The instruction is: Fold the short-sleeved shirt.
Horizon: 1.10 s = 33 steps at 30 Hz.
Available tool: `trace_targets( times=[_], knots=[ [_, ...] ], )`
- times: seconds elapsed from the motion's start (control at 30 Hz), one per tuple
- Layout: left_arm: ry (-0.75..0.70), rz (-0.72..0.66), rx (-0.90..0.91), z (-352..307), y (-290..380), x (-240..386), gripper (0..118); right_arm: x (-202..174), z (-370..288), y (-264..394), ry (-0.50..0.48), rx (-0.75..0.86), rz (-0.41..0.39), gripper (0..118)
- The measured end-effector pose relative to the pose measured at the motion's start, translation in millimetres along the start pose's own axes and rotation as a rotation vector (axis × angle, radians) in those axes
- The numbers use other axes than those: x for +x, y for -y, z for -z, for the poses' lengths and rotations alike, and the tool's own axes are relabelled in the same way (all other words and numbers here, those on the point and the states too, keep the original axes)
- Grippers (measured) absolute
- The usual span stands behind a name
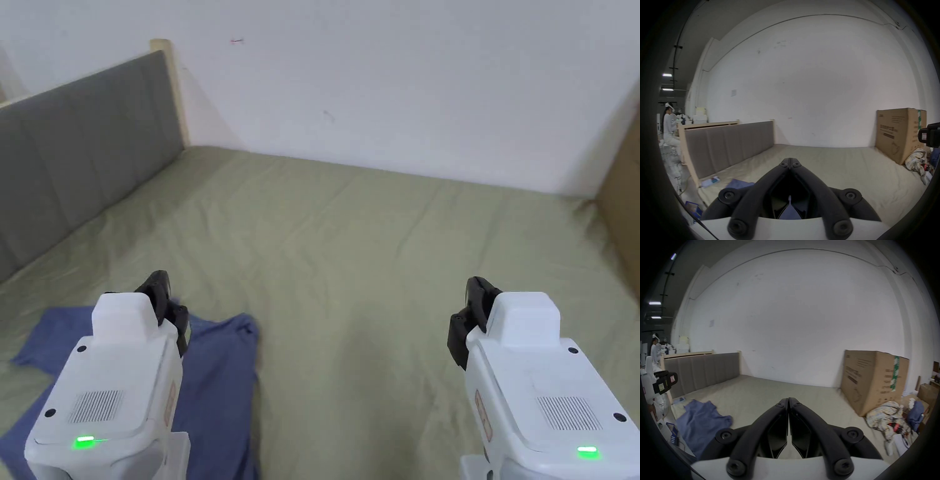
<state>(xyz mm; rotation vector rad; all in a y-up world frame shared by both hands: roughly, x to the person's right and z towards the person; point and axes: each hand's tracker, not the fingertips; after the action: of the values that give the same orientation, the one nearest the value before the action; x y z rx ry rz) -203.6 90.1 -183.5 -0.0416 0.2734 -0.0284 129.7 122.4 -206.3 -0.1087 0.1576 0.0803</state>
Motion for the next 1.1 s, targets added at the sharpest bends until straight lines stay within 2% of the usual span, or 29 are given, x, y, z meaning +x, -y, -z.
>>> trace_targets(
  times=[0.27, 0.53, 0.63, 0.8, 1.1],
  knots=[
    [-0.193, 0.039, -0.022, -23, -2, -98, 0, -95, 28, -10, -0.225, 0.02, 0.029, 0],
    [-0.282, 0.05, -0.063, -37, 6, -147, 0, -150, 38, -4, -0.333, -0.01, 0.052, 0],
    [-0.277, 0.045, -0.095, -32, 10, -152, 0, -155, 41, -3, -0.349, -0.016, 0.046, 0],
    [-0.182, 0.021, -0.233, 2, 22, -152, 0, -148, 51, 0, -0.337, -0.019, 0.034, 0],
    [-0.015, -0.104, -0.557, 104, 73, -141, 0, -113, 68, 3, -0.238, -0.037, 0.007, 0]
  ],
)
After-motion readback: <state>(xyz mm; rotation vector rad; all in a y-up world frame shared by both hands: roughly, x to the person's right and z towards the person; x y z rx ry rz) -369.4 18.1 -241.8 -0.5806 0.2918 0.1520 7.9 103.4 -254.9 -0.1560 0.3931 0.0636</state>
